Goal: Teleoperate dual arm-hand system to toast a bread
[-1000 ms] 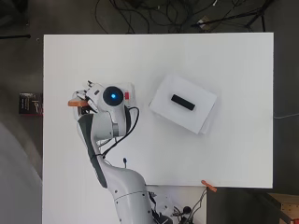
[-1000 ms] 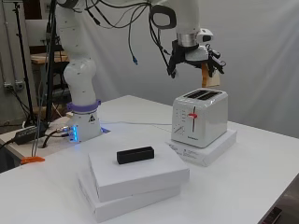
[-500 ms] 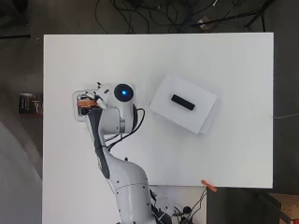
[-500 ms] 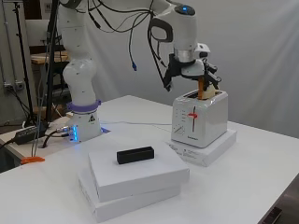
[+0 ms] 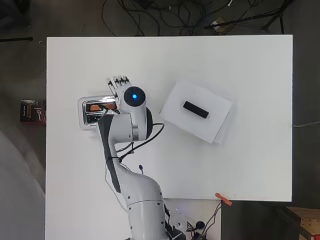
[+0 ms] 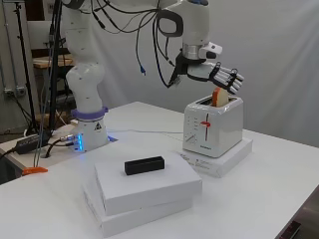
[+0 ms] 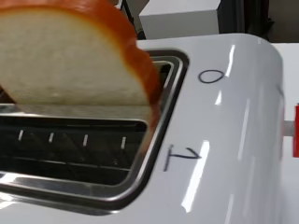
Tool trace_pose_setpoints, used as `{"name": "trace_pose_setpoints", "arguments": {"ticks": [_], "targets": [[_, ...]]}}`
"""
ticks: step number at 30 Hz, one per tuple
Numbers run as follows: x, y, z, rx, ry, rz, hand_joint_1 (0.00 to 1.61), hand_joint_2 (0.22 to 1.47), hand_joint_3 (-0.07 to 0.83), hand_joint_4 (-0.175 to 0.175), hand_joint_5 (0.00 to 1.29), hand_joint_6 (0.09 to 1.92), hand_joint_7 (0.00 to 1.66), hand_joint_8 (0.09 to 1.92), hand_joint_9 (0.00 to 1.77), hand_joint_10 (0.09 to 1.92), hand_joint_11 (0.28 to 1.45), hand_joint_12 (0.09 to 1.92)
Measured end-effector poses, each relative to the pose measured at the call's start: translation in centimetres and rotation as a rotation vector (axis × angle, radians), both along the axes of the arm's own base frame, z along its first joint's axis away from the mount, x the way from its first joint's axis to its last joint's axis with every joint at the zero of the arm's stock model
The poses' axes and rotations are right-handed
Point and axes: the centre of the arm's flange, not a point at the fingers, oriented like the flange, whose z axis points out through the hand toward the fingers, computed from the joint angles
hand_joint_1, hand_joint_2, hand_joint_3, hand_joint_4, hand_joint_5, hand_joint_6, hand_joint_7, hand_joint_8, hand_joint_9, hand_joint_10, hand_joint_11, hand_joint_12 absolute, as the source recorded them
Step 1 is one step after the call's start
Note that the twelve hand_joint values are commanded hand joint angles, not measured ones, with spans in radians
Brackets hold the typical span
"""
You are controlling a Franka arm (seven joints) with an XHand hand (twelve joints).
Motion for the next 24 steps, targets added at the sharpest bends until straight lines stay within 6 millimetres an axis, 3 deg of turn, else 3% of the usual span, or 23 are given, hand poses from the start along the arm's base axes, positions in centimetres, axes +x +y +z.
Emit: {"name": "trace_pose_setpoints", "arguments": {"ticks": [3,7,8,9,10,11,13,15,17,20,22,24], "targets": [[0.5,-2.9,-0.3,-0.033,0.011,-0.060,0.01,1.03,0.003,-0.004,0.20,0.09,0.24,0.09,0.32,0.09,0.36,0.09],[0.6,-6.2,-2.1,-0.034,0.043,-0.175,0.02,1.04,0.005,-0.047,0.19,0.09,0.24,0.09,0.34,0.09,0.36,0.09],[0.5,-6.9,-2.9,-0.029,0.057,-0.183,0.02,1.05,0.004,-0.065,0.18,0.09,0.35,0.09,0.46,0.09,0.40,0.09],[0.5,-7.6,-3.8,-0.019,0.069,-0.183,0.03,1.07,0.010,-0.091,0.18,0.09,0.58,0.09,0.71,0.10,0.49,0.09],[0.4,-8.4,-4.7,-0.007,0.079,-0.177,0.06,1.10,0.009,-0.112,0.19,0.09,0.78,0.31,0.91,0.40,0.62,0.10],[0.4,-9.2,-5.2,0.006,0.082,-0.170,0.08,1.11,0.006,-0.126,0.21,0.09,0.86,0.62,0.98,0.78,0.68,0.31],[0.2,-11.6,-4.8,0.025,0.058,-0.169,0.10,1.13,0.003,-0.137,0.25,0.09,0.85,1.16,0.99,1.36,0.62,0.92],[-0.2,-13.5,-3.5,0.025,0.027,-0.196,0.12,1.15,0.002,-0.130,0.31,0.09,0.86,1.48,1.01,1.64,0.58,1.31],[-0.5,-14.3,-2.5,0.040,0.011,-0.222,0.12,1.16,0.001,-0.122,0.33,0.09,0.86,1.67,1.03,1.78,0.57,1.50],[-0.4,-12.6,-3.4,0.106,0.043,-0.210,0.12,1.16,0.001,-0.112,0.33,0.09,0.80,1.72,0.97,1.81,0.55,1.53],[-0.1,-9.3,-4.9,0.128,0.081,-0.152,0.12,1.16,0.001,-0.106,0.32,0.09,0.79,1.72,0.96,1.81,0.54,1.53],[-0.3,-4.7,-5.9,0.115,0.105,-0.070,0.10,1.17,0.002,-0.100,0.33,0.09,0.80,1.72,0.97,1.82,0.55,1.55]]}}
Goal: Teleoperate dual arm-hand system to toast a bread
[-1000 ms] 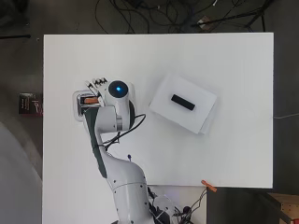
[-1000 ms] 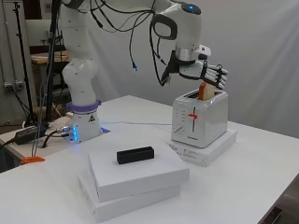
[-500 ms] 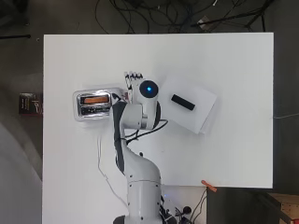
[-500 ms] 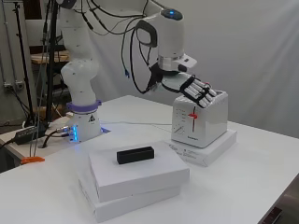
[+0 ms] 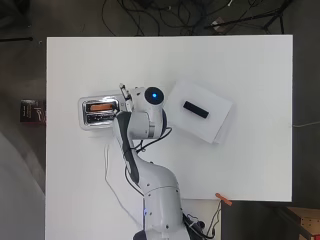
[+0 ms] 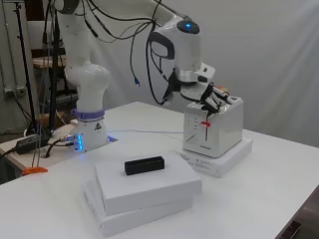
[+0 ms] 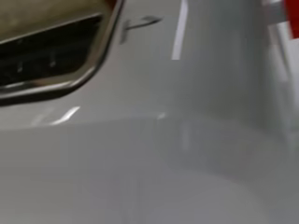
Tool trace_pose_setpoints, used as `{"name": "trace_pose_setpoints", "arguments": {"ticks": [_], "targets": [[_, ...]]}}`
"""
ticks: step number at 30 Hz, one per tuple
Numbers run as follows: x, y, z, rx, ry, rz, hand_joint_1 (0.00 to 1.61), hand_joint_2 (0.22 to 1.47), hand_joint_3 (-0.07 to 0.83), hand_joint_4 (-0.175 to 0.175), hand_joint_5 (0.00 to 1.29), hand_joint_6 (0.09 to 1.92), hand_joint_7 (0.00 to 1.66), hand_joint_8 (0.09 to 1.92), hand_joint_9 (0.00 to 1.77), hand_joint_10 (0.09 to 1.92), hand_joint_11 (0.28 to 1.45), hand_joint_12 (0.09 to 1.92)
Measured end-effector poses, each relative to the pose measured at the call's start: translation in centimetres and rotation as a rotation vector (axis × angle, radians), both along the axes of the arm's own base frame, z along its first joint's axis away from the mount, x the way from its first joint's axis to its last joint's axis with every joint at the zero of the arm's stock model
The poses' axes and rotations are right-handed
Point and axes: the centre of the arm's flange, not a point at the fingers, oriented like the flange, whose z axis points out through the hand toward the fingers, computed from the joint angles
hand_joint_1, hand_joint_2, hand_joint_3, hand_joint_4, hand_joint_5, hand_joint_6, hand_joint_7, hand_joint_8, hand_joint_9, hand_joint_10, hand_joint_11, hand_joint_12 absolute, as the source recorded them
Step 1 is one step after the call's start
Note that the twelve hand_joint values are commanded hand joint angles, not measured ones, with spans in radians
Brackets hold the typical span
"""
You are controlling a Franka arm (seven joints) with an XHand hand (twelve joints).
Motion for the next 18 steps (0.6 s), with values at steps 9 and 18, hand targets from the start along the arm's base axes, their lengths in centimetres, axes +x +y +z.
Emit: {"name": "trace_pose_setpoints", "arguments": {"ticks": [9,18], "targets": [[1.1,-1.3,-1.7,-0.092,0.018,-0.072,0.07,1.17,0.001,-0.094,0.42,0.09,1.04,1.92,1.30,1.92,0.84,1.91],[1.9,-9.1,-3.6,-0.127,0.070,-0.251,0.01,1.21,0.002,-0.094,0.47,0.09,1.31,1.92,1.56,1.92,1.19,1.92]]}}
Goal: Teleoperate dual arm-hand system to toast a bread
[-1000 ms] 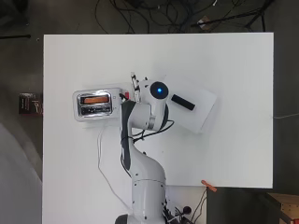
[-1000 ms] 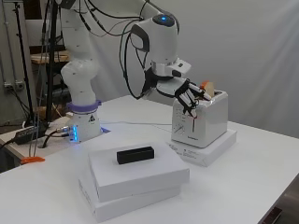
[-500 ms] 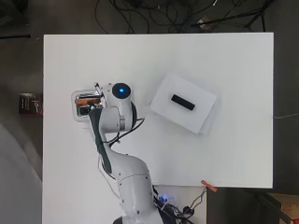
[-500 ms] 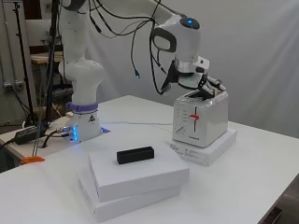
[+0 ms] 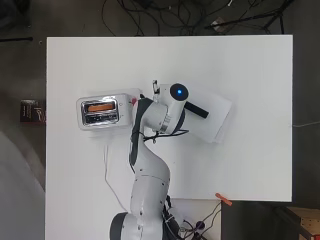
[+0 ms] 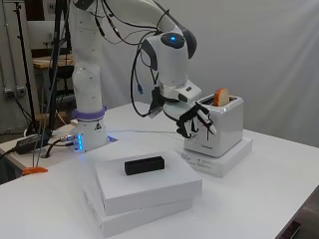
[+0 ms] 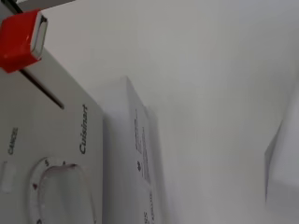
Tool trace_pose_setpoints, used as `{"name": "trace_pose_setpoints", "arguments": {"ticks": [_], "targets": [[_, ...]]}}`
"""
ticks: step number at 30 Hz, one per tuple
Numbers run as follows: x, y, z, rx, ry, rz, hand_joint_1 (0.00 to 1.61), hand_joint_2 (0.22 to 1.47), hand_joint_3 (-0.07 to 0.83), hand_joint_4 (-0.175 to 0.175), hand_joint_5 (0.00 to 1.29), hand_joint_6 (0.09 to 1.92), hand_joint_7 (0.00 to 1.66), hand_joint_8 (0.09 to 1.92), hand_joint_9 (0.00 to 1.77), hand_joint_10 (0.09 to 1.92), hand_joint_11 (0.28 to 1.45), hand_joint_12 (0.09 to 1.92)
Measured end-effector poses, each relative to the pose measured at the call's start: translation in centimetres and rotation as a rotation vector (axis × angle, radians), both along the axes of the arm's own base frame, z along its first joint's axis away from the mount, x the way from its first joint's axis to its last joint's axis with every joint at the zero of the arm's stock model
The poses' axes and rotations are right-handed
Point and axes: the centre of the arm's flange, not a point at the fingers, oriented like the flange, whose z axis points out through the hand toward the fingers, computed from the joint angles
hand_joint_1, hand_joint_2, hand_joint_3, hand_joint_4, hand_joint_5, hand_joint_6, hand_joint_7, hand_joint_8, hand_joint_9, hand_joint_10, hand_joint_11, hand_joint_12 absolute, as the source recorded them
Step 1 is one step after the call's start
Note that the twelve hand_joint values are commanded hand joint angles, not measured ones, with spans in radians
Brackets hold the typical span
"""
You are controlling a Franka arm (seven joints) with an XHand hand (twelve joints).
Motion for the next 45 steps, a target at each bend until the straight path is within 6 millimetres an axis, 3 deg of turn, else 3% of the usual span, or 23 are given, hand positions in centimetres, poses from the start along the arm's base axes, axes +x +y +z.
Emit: {"name": "trace_pose_setpoints", "arguments": {"ticks": [3,9,14,18,22,27,30,33,36,38,40,41,42,44,45], "targets": [[0.1,1.9,-0.9,-0.019,0.022,0.022,0.01,1.21,0.001,-0.085,0.50,0.09,1.35,1.92,1.60,1.92,1.23,1.92],[0.5,1.5,-3.0,-0.014,0.055,0.014,0.05,1.21,0.001,-0.072,0.53,0.09,1.44,1.92,1.66,1.92,1.29,1.92],[0.7,2.5,-5.0,0.002,0.073,0.052,0.05,1.21,-0.001,-0.108,0.37,0.09,1.16,1.92,1.48,1.92,1.08,1.92],[1.1,3.1,-6.0,0.007,0.073,0.098,0.08,1.19,-0.003,-0.125,0.33,0.09,1.06,1.92,1.37,1.92,0.91,1.92],[0.8,2.7,-8.3,0.032,0.091,0.122,0.14,1.20,0.000,-0.122,0.31,0.09,0.96,1.92,1.22,1.92,0.73,1.85],[-1.1,1.4,-12.6,0.042,0.159,0.102,0.22,1.20,0.000,-0.120,0.33,0.09,1.02,1.92,1.27,1.92,0.76,1.85],[-1.8,0.9,-13.8,0.035,0.176,0.089,0.23,1.21,0.002,-0.122,0.34,0.09,1.05,1.92,1.30,1.92,0.78,1.86],[-1.8,0.8,-13.4,0.031,0.183,0.077,0.20,1.23,0.003,-0.116,0.34,0.09,0.92,1.90,1.13,1.91,0.62,1.66],[-1.1,1.0,-10.7,0.035,0.164,0.068,0.18,1.23,0.001,-0.112,0.33,0.09,0.87,1.83,1.05,1.89,0.57,1.54],[-0.8,1.1,-8.7,0.038,0.147,0.065,0.13,1.25,0.002,-0.110,0.33,0.09,0.83,1.60,1.00,1.70,0.55,1.40],[-0.7,1.0,-7.6,0.019,0.140,0.072,0.04,1.25,0.001,-0.099,0.30,0.09,0.74,0.81,0.86,0.91,0.55,0.67],[-0.7,1.3,-7.0,0.000,0.132,0.084,0.02,1.25,0.001,-0.092,0.29,0.09,0.74,0.47,0.84,0.55,0.56,0.37],[-0.7,1.7,-6.3,-0.020,0.124,0.098,0.01,1.24,0.000,-0.087,0.29,0.09,0.76,0.25,0.84,0.30,0.57,0.19],[-0.7,3.1,-2.9,-0.048,0.078,0.135,0.03,1.22,-0.005,-0.087,0.31,0.09,0.78,0.09,0.85,0.09,0.57,0.09],[-0.8,3.6,-0.4,-0.048,0.036,0.151,0.04,1.20,-0.008,-0.088,0.31,0.09,0.75,0.09,0.80,0.09,0.55,0.09]]}}
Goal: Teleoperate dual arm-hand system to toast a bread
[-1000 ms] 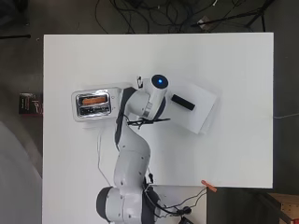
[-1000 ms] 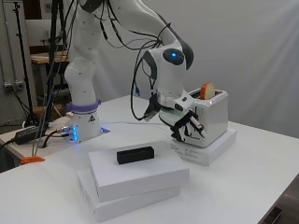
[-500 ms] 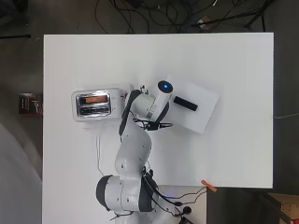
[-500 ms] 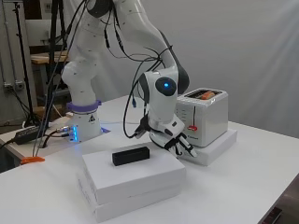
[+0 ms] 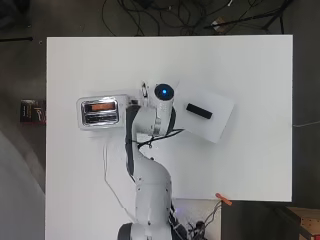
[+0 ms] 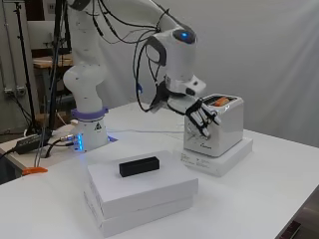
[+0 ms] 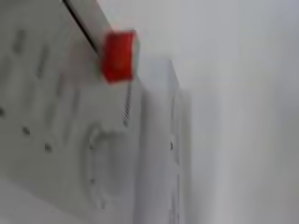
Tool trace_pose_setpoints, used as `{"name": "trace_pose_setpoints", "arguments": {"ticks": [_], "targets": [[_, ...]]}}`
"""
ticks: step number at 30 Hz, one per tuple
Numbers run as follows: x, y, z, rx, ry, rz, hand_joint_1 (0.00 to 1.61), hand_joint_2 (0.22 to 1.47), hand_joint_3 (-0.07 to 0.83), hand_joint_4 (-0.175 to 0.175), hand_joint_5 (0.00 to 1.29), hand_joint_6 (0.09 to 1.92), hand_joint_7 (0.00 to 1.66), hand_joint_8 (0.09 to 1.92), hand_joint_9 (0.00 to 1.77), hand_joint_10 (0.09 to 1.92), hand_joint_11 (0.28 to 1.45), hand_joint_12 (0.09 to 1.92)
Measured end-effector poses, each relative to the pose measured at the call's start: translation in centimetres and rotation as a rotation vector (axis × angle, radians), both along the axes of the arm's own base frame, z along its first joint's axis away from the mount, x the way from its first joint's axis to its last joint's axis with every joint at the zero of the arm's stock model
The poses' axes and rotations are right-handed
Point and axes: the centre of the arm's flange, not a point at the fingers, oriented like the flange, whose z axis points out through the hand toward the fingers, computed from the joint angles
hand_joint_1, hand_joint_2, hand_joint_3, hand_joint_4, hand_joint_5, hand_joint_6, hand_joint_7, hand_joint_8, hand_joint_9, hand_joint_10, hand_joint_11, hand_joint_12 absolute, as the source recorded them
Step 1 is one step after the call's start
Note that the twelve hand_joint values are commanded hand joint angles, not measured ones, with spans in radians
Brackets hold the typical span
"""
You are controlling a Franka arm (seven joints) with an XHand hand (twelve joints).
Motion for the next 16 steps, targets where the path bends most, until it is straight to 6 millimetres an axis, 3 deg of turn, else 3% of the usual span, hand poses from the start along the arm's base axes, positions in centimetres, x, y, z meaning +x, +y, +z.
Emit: {"name": "trace_pose_setpoints", "arguments": {"ticks": [4,7,8,10,13,16], "targets": [[-2.2,1.7,11.9,0.036,-0.203,0.059,0.02,1.17,-0.011,-0.094,0.32,0.09,0.68,0.09,0.71,0.09,0.49,0.09],[-5.4,2.6,19.7,0.034,-0.334,0.093,0.00,1.16,-0.003,-0.071,0.51,0.09,0.84,0.09,0.96,0.09,0.52,0.09],[-6.1,2.9,20.9,0.011,-0.352,0.102,0.00,1.16,-0.001,-0.066,0.55,0.09,0.89,0.09,1.03,0.09,0.54,0.09],[-6.6,3.5,21.5,-0.049,-0.363,0.113,0.00,1.16,0.000,-0.061,0.55,0.09,0.80,0.09,0.91,0.09,0.51,0.09],[-6.6,3.9,21.2,-0.095,-0.359,0.113,0.00,1.17,0.001,-0.086,0.44,0.09,0.64,0.09,0.73,0.09,0.45,0.09],[-6.0,3.2,20.7,-0.077,-0.344,0.092,0.00,1.16,-0.003,-0.104,0.40,0.09,0.60,0.09,0.67,0.09,0.42,0.09]]}}
